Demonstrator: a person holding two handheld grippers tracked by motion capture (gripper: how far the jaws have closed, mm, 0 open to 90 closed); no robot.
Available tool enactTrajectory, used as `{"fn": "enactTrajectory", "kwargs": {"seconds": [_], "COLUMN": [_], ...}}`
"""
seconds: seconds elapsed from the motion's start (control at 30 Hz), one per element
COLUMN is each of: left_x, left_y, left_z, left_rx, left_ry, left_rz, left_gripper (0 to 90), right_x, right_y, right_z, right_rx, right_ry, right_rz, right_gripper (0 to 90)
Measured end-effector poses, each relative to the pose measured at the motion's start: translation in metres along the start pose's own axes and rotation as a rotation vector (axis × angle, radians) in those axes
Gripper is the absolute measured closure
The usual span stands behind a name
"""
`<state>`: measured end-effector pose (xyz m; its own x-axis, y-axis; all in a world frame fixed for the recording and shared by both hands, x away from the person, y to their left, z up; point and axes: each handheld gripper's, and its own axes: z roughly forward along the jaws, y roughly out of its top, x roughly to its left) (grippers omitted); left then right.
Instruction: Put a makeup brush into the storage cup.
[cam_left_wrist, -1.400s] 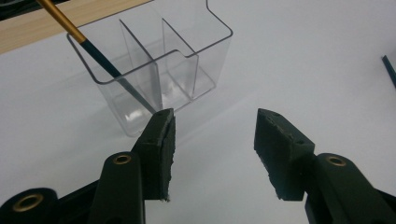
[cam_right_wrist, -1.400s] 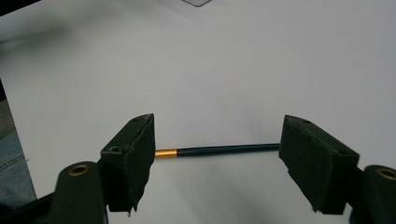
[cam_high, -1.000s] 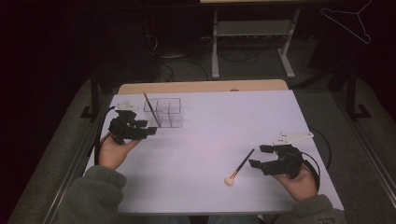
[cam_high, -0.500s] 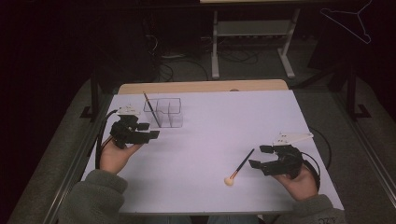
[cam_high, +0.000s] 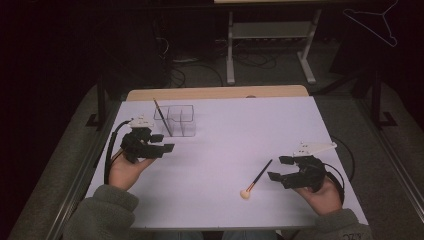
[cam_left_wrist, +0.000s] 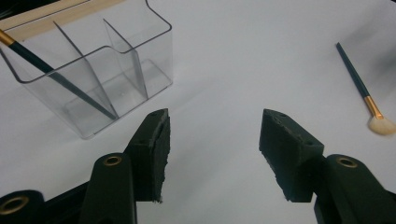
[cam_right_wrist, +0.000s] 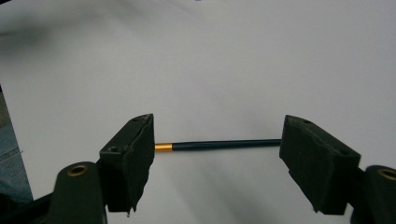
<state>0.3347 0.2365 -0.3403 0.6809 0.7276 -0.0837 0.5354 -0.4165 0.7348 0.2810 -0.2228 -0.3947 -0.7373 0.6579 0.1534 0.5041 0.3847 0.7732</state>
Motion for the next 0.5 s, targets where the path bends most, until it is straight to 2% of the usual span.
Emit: {"fn": "enactTrajectory", "kwargs": {"seconds": [0.2,0.23,0.3,0.4,0.5], "left_x": [-0.006,-0.008,-0.009,-0.013,-0.016], "left_y": [0.0,-0.001,-0.002,-0.005,-0.009], "left_z": [0.003,0.003,0.005,0.007,0.008], "left_rx": [0.0,-0.002,0.002,0.0,-0.003], "left_ry": [-0.014,-0.017,-0.025,-0.025,-0.034], "left_rz": [0.017,0.004,0.017,0.009,0.019], "left_gripper": [42.3,42.3,42.2,42.1,41.6], "right_x": [-0.002,-0.002,-0.002,-0.002,-0.001], "right_y": [-0.001,-0.001,-0.001,-0.002,-0.001], "right_z": [0.0,0.0,0.0,0.0,0.001], "right_rx": [-0.006,-0.005,-0.002,0.0,0.002], "right_ry": [0.0,0.001,0.002,0.004,0.005], "right_rz": [0.001,-0.001,0.004,0.004,0.0], "right_gripper": [25.4,25.4,25.4,25.5,25.5]}}
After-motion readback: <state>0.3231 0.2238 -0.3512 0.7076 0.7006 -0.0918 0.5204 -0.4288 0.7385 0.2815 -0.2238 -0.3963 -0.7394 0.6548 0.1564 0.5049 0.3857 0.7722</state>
